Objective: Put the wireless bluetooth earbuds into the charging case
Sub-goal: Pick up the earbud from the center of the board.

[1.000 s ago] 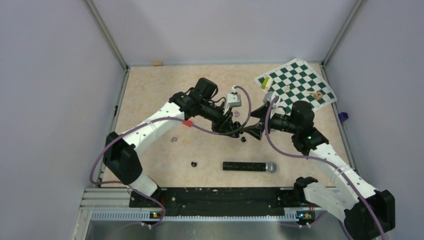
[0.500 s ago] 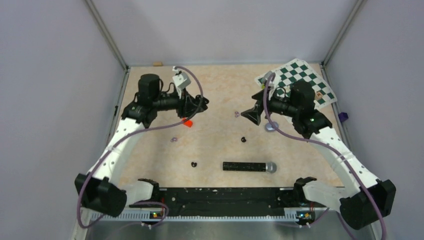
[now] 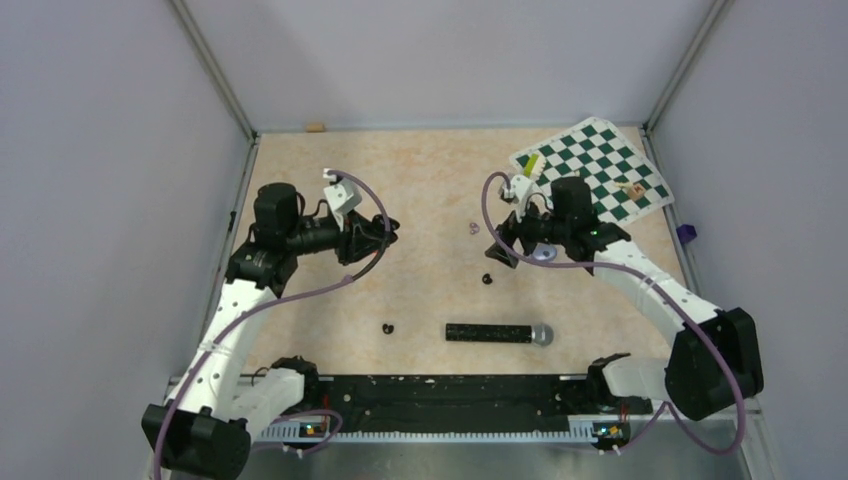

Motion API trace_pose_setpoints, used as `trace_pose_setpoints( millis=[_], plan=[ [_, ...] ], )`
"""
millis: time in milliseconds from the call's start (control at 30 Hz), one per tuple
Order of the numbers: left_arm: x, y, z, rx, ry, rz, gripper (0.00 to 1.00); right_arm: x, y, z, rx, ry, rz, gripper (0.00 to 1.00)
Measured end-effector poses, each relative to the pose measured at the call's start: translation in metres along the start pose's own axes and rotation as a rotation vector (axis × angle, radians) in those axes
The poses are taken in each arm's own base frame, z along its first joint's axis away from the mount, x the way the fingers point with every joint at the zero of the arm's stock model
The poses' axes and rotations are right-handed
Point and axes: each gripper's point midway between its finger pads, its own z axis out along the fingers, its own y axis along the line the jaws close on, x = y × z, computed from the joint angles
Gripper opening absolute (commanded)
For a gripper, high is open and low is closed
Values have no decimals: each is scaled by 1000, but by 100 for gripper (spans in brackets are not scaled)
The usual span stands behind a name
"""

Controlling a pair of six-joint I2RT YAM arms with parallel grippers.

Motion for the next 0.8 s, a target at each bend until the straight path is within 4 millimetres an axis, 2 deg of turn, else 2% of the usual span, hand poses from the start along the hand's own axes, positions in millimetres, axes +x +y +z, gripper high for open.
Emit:
trace_pose_setpoints(
  millis=[167, 367, 600, 800],
  plan=[
    [22, -13, -4, 62, 59, -12, 0, 47, -12, 14, 2, 190, 49, 55],
    [42, -13, -8, 75, 95, -39, 0, 78, -19, 31, 2, 340, 106, 54],
    [49, -12, -16, 84, 70, -67, 0, 89, 3, 46, -12, 428, 4, 52],
    [54, -10, -15, 96, 70, -98, 0, 103, 12, 54, -53, 465, 31, 51]
  ],
)
